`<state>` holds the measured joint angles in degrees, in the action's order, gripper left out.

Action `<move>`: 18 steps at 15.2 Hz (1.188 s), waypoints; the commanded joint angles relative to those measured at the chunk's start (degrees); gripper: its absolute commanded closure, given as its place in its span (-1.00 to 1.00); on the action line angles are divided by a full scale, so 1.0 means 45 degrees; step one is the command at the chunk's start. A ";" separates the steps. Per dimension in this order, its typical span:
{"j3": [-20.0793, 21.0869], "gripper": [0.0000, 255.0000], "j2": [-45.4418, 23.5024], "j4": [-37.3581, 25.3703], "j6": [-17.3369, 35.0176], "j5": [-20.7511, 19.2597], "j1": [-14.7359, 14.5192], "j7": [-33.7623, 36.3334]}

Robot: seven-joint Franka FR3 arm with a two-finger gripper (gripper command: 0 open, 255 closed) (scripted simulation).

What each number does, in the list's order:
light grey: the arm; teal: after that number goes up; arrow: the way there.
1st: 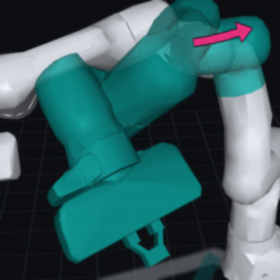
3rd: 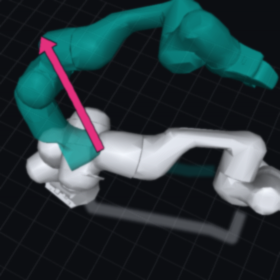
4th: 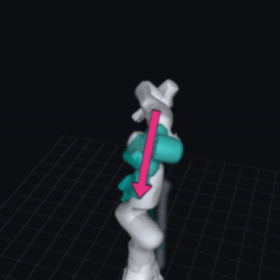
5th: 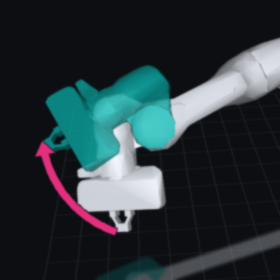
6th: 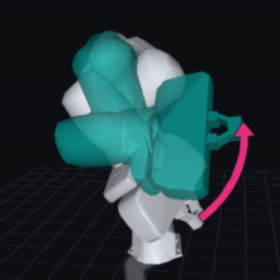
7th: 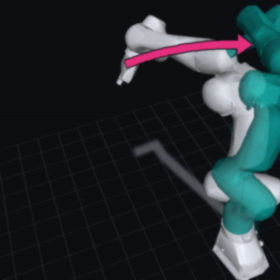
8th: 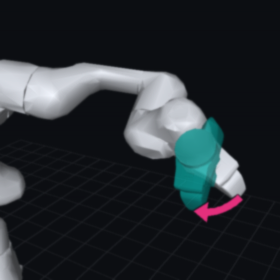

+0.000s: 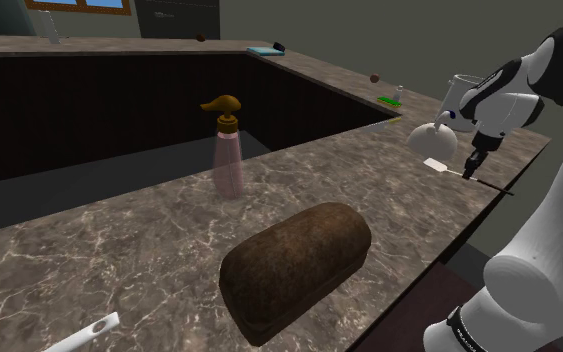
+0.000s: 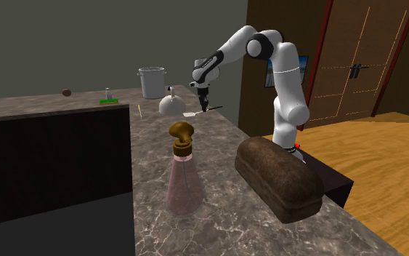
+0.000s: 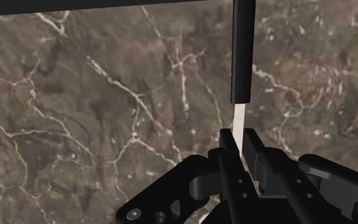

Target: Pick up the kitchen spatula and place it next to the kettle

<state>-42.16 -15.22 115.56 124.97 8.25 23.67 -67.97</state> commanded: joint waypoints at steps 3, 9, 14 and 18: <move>0.0000 -1.00 0.0000 0.0000 0.0000 0.0000 0.0000 0.0000; -0.0210 -1.00 0.0683 -0.0623 -0.1132 -0.0585 -0.0245 0.0397; -0.0243 -1.00 0.0839 -0.0814 -0.1437 -0.0717 -0.0291 0.0487; -0.0243 -1.00 0.0839 -0.0814 -0.1437 -0.0717 -0.0291 0.0487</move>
